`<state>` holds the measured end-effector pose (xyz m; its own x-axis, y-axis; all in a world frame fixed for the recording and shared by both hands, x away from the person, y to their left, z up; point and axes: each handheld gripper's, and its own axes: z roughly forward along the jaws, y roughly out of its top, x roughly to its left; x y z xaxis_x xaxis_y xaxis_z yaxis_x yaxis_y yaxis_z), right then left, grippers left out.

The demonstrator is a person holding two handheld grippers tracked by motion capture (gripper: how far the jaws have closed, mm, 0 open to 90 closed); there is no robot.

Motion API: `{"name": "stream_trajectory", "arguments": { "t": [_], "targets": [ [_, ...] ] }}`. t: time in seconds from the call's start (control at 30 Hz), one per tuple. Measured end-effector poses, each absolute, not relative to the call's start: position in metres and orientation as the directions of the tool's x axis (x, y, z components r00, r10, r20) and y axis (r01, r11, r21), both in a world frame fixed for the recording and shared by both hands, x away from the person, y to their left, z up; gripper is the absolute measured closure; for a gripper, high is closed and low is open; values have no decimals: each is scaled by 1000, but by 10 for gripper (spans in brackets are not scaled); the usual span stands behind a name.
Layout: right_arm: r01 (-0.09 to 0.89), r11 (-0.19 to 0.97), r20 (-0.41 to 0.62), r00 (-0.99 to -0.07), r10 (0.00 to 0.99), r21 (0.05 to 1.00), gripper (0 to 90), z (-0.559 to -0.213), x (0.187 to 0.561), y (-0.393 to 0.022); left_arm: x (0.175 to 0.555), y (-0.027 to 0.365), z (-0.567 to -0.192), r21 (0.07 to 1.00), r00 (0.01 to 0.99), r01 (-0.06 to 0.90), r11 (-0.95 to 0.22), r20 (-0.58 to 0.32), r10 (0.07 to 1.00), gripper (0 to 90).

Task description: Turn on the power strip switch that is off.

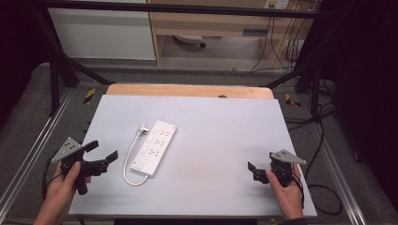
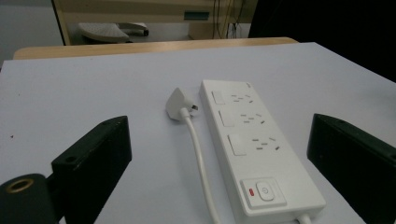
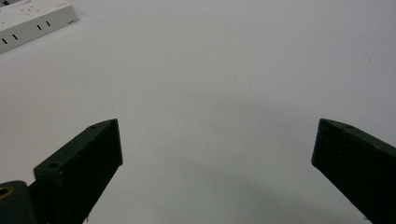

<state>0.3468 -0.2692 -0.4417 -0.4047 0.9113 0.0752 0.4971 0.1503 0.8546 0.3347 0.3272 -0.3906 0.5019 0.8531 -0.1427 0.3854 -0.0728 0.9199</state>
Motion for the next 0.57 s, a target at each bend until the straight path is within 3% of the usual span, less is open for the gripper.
{"name": "stream_trajectory", "arguments": {
  "t": [0.33, 0.57],
  "targets": [
    [501, 143, 80, -398, 914, 854, 23, -442, 347, -270, 320, 334, -425, 835, 505, 516, -190, -117, 855, 70],
    [503, 147, 75, -395, 916, 852, 23, -443, 347, -269, 318, 321, -432, 801, 514, 536, -267, -58, 856, 71]
  ]
}}
